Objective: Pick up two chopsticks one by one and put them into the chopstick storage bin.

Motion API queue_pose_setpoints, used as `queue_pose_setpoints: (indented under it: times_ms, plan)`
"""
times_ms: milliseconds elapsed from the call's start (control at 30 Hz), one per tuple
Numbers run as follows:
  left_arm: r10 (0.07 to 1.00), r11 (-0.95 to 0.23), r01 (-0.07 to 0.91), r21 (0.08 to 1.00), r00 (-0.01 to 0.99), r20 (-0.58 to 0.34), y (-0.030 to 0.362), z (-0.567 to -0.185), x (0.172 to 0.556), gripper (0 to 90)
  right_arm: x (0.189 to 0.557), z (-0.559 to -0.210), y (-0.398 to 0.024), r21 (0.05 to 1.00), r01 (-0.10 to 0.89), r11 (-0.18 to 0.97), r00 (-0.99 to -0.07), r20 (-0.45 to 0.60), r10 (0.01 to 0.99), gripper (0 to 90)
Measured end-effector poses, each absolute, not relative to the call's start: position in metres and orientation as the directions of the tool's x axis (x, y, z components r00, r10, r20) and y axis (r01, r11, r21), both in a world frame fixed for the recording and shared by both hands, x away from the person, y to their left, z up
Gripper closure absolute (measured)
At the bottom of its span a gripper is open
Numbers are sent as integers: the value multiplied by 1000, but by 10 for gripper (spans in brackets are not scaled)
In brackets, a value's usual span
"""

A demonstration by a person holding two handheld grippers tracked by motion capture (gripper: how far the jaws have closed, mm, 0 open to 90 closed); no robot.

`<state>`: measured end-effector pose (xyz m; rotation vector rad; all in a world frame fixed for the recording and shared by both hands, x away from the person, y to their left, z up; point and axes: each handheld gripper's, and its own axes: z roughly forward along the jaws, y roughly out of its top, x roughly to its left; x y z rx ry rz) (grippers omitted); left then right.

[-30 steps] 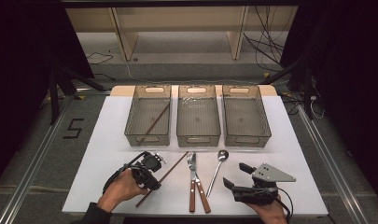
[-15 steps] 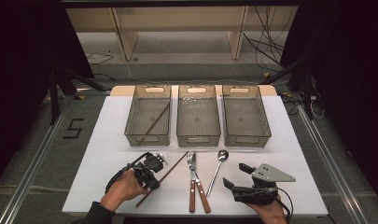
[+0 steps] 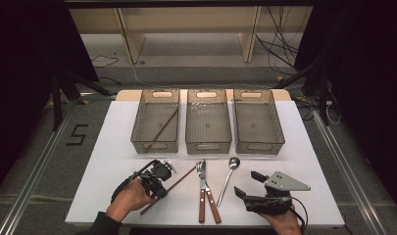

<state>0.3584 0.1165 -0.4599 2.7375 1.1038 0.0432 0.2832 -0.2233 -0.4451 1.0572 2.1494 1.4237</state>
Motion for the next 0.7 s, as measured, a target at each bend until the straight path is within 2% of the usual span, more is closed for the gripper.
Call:
queue_pose_setpoints:
  times_ms: [467, 700]
  plan:
    - [683, -703, 669, 239, 730, -33, 137, -438, 360, 845, 283, -445, -224, 896, 389, 215, -659, 107, 745, 218]
    - [667, -692, 647, 321, 743, -60, 144, -418, 357, 845, 283, -445, -223, 896, 389, 215, -658, 107, 745, 219]
